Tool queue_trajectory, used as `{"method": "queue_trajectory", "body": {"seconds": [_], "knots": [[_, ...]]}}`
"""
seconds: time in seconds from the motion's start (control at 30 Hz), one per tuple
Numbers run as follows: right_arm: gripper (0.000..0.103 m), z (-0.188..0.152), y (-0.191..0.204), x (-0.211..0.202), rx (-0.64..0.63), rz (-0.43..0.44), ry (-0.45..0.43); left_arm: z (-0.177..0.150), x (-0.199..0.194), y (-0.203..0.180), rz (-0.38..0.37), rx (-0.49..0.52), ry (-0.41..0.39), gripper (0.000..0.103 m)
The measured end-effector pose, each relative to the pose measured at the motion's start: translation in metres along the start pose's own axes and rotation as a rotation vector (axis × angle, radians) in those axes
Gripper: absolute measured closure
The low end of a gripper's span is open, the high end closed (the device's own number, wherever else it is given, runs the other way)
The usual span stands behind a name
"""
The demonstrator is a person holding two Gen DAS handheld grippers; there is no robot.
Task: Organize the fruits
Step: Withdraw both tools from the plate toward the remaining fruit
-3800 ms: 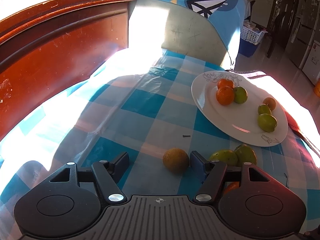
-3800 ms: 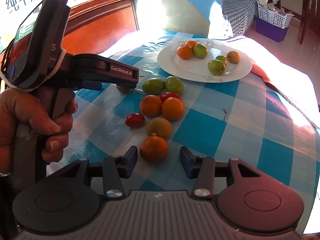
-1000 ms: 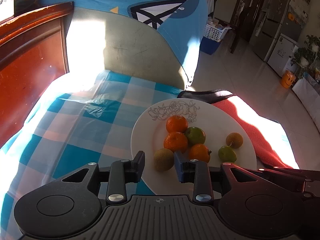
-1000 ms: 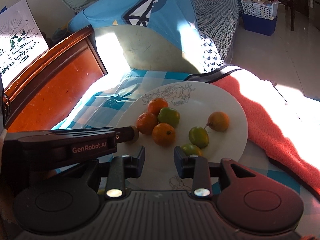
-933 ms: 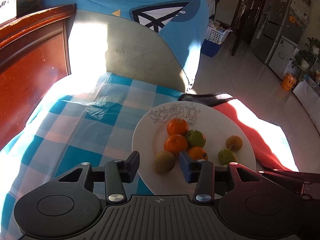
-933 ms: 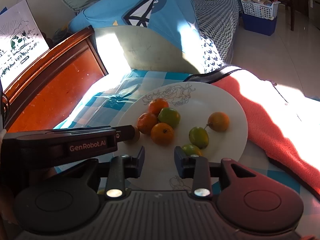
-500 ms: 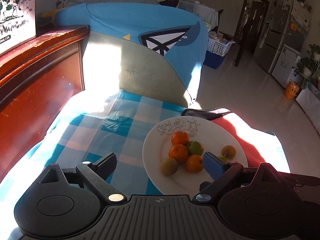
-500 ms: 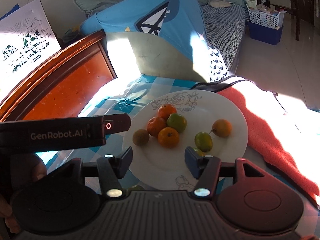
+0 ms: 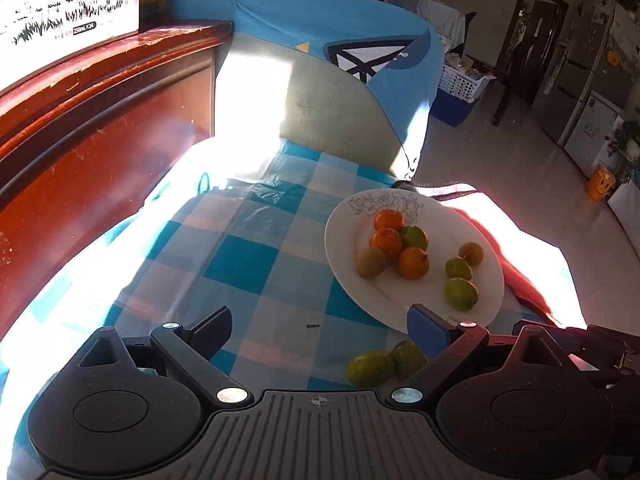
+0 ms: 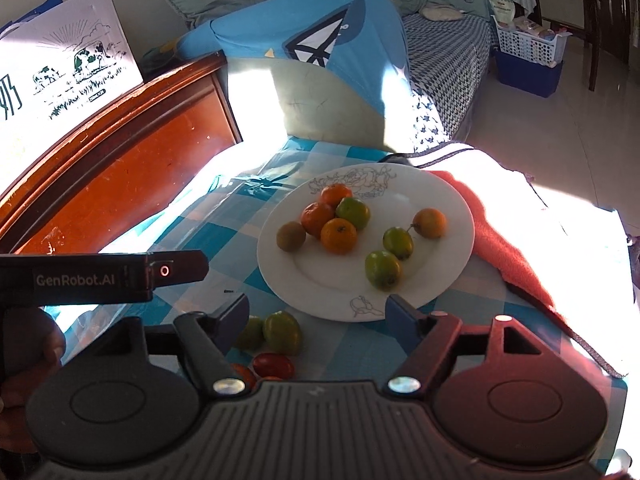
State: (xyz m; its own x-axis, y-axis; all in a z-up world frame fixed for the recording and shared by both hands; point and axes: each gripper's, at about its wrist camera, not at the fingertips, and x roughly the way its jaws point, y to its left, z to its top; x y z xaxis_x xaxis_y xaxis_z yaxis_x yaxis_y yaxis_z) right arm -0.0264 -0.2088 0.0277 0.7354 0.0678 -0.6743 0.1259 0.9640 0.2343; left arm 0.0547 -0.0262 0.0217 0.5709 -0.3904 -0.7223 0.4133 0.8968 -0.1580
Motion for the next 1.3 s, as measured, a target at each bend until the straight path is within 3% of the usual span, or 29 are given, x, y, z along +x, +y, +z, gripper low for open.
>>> {"method": "queue_trajectory", "body": {"seconds": [0.57,0.87,1.3], "knots": [[0.029,-0.06,0.02,-0.03,-0.01,0.006,0.051,-0.04,-0.02,0.006,0.044,-0.011,0.045,0.008],[0.042,-0.078,0.036,-0.017,-0.084,0.012,0.086,-0.05,-0.015,-0.007,0.04,0.101,0.047,0.008],[0.063,-0.08,0.044,-0.002,-0.116,-0.002,0.059,-0.053,-0.01,-0.012,0.003,0.14,0.06,0.008]]}}
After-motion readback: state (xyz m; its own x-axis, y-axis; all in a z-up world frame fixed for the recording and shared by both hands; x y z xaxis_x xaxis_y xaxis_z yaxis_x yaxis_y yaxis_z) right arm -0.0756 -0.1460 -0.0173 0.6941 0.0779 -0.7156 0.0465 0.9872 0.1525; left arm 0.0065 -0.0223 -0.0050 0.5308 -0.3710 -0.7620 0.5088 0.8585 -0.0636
